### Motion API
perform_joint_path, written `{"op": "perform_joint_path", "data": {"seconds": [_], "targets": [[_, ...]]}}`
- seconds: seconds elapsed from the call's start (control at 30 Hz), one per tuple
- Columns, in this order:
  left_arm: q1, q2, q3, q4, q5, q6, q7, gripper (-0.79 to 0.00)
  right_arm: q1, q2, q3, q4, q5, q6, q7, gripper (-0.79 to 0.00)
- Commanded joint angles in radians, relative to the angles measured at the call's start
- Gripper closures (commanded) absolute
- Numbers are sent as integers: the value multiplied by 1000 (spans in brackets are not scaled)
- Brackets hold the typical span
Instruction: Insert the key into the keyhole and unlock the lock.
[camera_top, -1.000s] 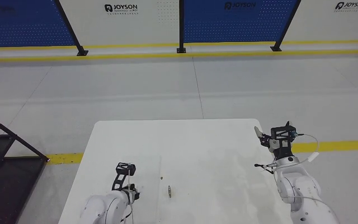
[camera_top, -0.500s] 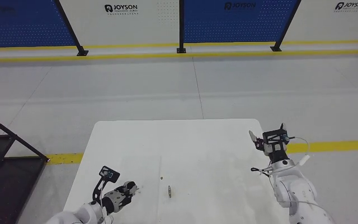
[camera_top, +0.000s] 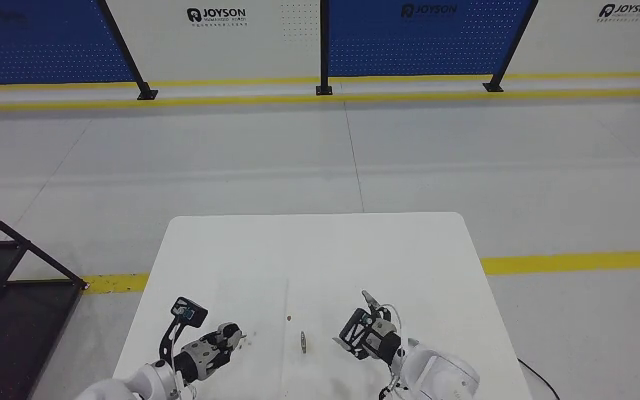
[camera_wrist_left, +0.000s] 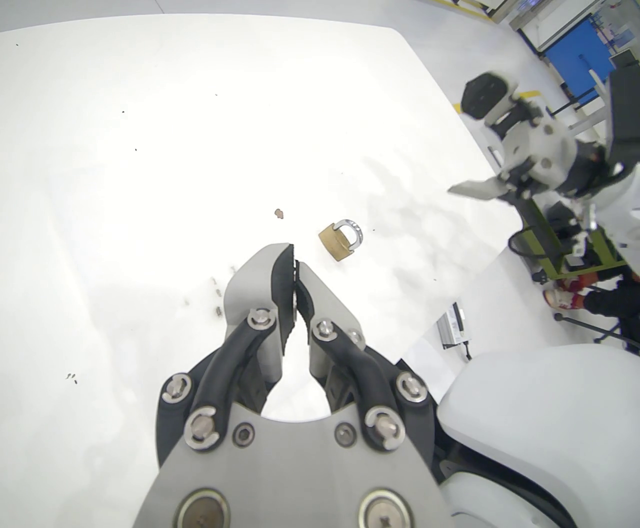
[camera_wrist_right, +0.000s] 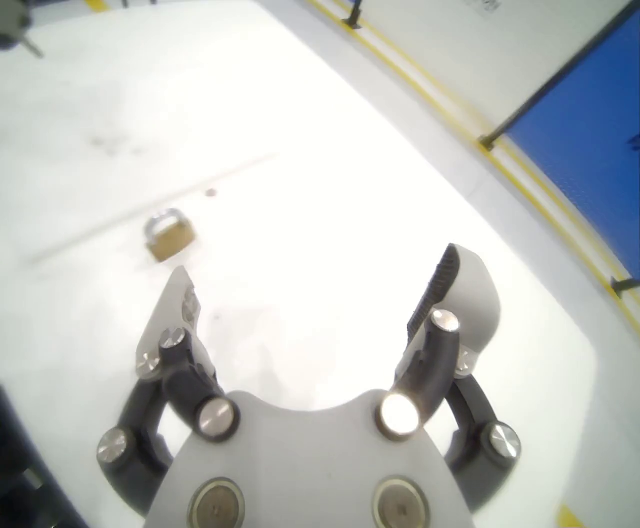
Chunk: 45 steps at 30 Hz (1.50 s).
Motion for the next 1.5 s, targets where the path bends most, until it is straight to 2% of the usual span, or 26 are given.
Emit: {"op": "perform_joint_path", "data": {"seconds": [0.0,0.17,0.37,0.4,0.67,0.73,0.8,0.93,1.07,1.13,1.17,1.23,1.27,1.47], "targets": [[0,0,0,0,0,0,0,0,13,-6,-44,35,28,-15,10,-785],[0,0,0,0,0,0,0,0,64,-25,-121,123,128,-30,34,-785],[0,0,0,0,0,0,0,0,137,-50,-196,220,183,27,27,-785],[0,0,0,0,0,0,0,0,151,-56,-210,241,190,38,28,-723],[0,0,0,0,0,0,0,0,242,-90,-295,351,221,96,32,-730],[0,0,0,0,0,0,0,0,254,-95,-306,366,225,104,28,-591],[0,0,0,0,0,0,0,0,265,-100,-315,380,232,109,22,-554],[0,0,0,0,0,0,0,0,282,-107,-327,401,244,115,11,-391],[0,0,0,0,0,0,0,0,298,-112,-333,417,264,116,14,-271],[0,0,0,0,0,0,0,0,303,-114,-337,423,272,115,15,-234],[0,0,0,0,0,0,0,0,306,-115,-339,426,274,111,17,-163],[0,0,0,0,0,0,0,0,310,-116,-340,429,277,109,19,-86],[0,0,0,0,0,0,0,0,311,-117,-341,430,276,110,20,-12],[0,0,0,0,0,0,0,0,302,-109,-311,395,290,110,-12,0]]}}
